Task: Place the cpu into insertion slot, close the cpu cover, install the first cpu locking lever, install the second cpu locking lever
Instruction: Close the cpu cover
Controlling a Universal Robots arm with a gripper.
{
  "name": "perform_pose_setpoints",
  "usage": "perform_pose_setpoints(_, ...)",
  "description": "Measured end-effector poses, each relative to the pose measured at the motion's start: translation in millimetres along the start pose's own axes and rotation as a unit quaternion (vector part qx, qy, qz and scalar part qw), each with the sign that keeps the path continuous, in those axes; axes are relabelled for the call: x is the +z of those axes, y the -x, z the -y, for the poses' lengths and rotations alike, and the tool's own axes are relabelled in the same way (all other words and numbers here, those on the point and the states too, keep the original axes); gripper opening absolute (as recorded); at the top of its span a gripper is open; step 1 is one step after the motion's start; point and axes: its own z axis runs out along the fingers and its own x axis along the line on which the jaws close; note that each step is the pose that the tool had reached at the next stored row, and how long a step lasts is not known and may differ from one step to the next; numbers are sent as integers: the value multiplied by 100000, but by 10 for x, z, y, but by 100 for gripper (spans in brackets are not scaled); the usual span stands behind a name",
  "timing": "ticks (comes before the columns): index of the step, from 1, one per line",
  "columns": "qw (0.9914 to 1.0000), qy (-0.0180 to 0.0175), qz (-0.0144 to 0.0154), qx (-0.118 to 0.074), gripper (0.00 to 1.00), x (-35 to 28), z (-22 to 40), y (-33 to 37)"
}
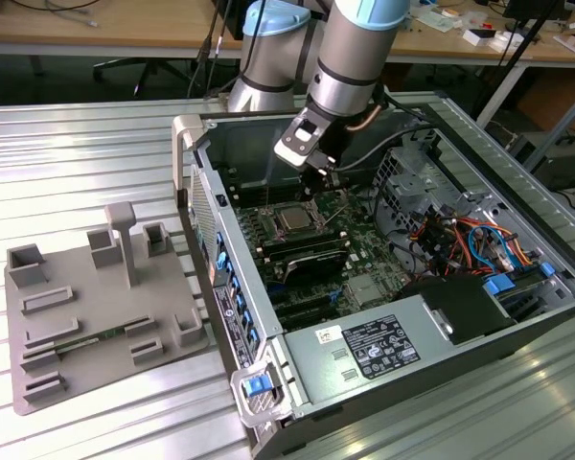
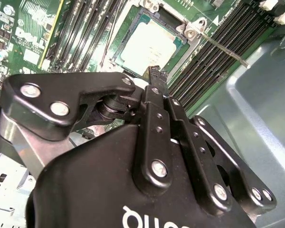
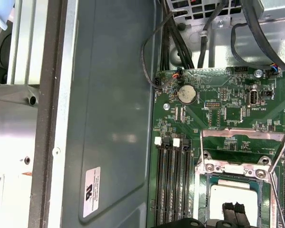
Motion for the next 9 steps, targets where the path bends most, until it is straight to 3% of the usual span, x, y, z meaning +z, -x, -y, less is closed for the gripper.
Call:
perform_pose_setpoints(4, 100000, 3, -4, 17, 11, -21, -51, 1)
perform_pose_setpoints(5, 100000, -155, -67, 22, 11, -72, -203, 6)
perform_pose_setpoints(9, 99999, -485, -93, 20, 11, -139, -382, 11)
